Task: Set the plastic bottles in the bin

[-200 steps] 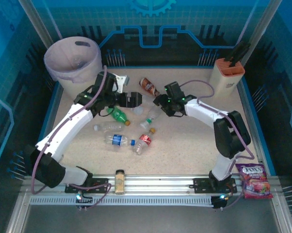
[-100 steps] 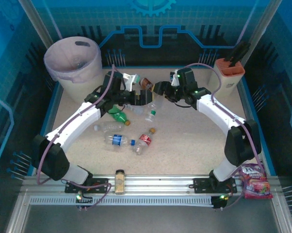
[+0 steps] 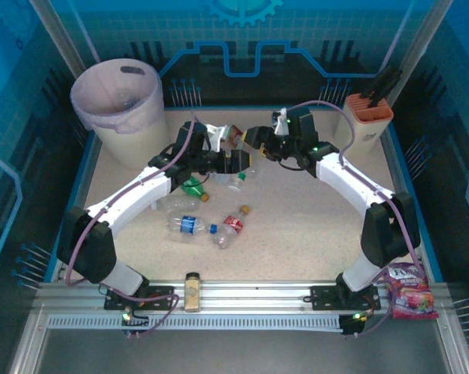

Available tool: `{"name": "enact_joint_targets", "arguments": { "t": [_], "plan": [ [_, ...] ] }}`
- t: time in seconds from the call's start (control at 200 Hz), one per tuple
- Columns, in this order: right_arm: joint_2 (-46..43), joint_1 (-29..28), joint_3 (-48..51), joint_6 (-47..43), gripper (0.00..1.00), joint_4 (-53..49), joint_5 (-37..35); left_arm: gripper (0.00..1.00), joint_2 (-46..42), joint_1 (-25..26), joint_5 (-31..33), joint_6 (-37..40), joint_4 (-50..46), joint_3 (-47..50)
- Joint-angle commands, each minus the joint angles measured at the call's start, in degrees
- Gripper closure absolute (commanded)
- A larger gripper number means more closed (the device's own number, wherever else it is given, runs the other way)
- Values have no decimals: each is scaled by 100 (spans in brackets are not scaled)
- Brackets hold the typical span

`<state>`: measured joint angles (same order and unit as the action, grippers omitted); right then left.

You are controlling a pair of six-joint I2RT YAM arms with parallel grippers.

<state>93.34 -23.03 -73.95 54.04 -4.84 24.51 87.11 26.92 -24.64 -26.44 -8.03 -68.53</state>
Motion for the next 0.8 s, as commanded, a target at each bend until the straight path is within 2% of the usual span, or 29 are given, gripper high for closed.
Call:
{"name": "enact_joint_targets", "arguments": {
  "t": [0.0,0.08,0.195,0.29,0.36,0.425,0.535,0.61,0.795],
  "plan": [
    [-159,89,113,256,61,360,98,31,62,49,47,-4,272,44],
    [-143,88,183,462,58,544,73,40,85,50,48,-11,250,8],
    [-128,104,215,634,49,697,93,43,73,45,51,0,217,-37],
    [-140,156,245,794,35,778,98,43,46,48,80,22,201,-42],
    [-193,243,343,967,29,976,122,43,60,50,98,20,184,-42],
    [-256,342,390,1100,19,1049,195,43,80,40,108,22,172,-63],
    [-511,507,413,1003,5,873,198,44,110,30,153,24,136,-114],
    [-713,641,440,827,0,604,166,44,112,23,187,40,90,-170],
    [-1250,1173,727,71,0,-240,285,48,-78,-204,335,384,-340,-656]
  ]
}}
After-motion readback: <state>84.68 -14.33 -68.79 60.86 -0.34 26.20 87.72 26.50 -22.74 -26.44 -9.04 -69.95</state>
